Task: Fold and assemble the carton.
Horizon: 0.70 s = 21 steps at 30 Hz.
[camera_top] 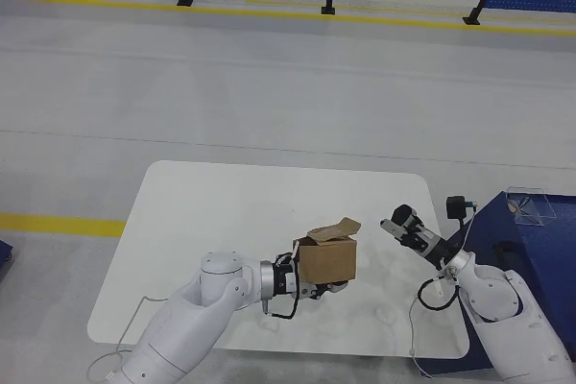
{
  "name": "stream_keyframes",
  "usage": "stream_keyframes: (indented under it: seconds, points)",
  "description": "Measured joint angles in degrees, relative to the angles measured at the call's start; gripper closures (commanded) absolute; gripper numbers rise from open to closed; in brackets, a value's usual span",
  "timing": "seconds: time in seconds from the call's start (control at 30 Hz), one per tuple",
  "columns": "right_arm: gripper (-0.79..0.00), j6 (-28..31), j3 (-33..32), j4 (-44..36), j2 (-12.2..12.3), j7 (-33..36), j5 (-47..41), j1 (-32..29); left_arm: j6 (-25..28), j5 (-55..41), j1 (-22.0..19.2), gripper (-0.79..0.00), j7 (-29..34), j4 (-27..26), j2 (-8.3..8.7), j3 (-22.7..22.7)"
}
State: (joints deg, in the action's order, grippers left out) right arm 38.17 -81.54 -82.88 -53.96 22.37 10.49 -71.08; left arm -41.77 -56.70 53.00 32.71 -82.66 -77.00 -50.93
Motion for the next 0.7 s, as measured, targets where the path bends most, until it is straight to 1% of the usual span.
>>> stream_keyframes:
  seconds: [0.03, 0.1, 0.13, 0.17, 0.2, 0.23, 0.27, 0.3, 0.33, 0.4, 0.43, 0.5, 0.53, 0.6, 0.63, 0.7]
  points:
    - [-0.785, 0.0, 0.0, 0.0, 0.0, 0.0, 0.0, 0.0, -1.8, -0.9, 0.1, 0.0, -2.6, -1.4, -0.01, -0.8]
    - [-0.785, 0.0, 0.0, 0.0, 0.0, 0.0, 0.0, 0.0, -7.8, -5.4, 0.7, 0.0, -12.7, -4.7, -0.33, -3.0]
    - [-0.785, 0.0, 0.0, 0.0, 0.0, 0.0, 0.0, 0.0, -10.0, -8.1, 1.1, 0.0, -18.5, -6.4, -0.65, -4.0]
    - [-0.785, 0.0, 0.0, 0.0, 0.0, 0.0, 0.0, 0.0, -11.8, -12.0, 2.2, 0.0, -27.0, -8.7, -1.23, -4.9]
    - [-0.785, 0.0, 0.0, 0.0, 0.0, 0.0, 0.0, 0.0, -12.2, -15.7, 3.3, 0.0, -33.8, -10.1, -1.79, -5.5]
    - [-0.785, 0.0, 0.0, 0.0, 0.0, 0.0, 0.0, 0.0, -11.2, -22.1, 4.8, 0.0, -43.6, -12.4, -2.64, -5.9]
    - [-0.785, 0.0, 0.0, 0.0, 0.0, 0.0, 0.0, 0.0, -9.1, -28.1, 6.1, 0.0, -51.0, -14.4, -3.35, -5.7]
    - [-0.785, 0.0, 0.0, 0.0, 0.0, 0.0, 0.0, 0.0, -6.0, -35.0, 7.2, 0.0, -58.5, -16.4, -4.02, -5.4]
    - [-0.785, 0.0, 0.0, 0.0, 0.0, 0.0, 0.0, 0.0, -0.2, -44.3, 7.9, 0.0, -68.8, -19.6, -4.77, -4.6]
    - [-0.785, 0.0, 0.0, 0.0, 0.0, 0.0, 0.0, 0.0, 10.8, -55.5, 7.3, 0.0, -83.0, -24.2, -5.67, -3.3]
    - [-0.785, 0.0, 0.0, 0.0, 0.0, 0.0, 0.0, 0.0, 17.9, -60.4, 6.7, 0.0, -90.3, -26.1, -6.18, -2.3]
    - [-0.785, 0.0, 0.0, 0.0, 0.0, 0.0, 0.0, 0.0, 26.7, -64.3, 5.7, 0.0, -98.0, -26.1, -6.81, -0.9]
    - [-0.785, 0.0, 0.0, 0.0, 0.0, 0.0, 0.0, 0.0, 31.5, -65.8, 5.1, 0.0, -101.7, -24.7, -7.24, 0.3]
    - [-0.785, 0.0, 0.0, 0.0, 0.0, 0.0, 0.0, 0.0, 36.6, -67.2, 3.6, 0.0, -105.9, -22.0, -7.87, 2.1]
    - [-0.785, 0.0, 0.0, 0.0, 0.0, 0.0, 0.0, 0.0, 39.4, -67.0, 2.3, 0.0, -107.8, -19.8, -8.25, 3.1]
    - [-0.785, 0.0, 0.0, 0.0, 0.0, 0.0, 0.0, 0.0, 43.0, -66.3, 0.6, 0.0, -110.0, -16.4, -8.81, 4.5]
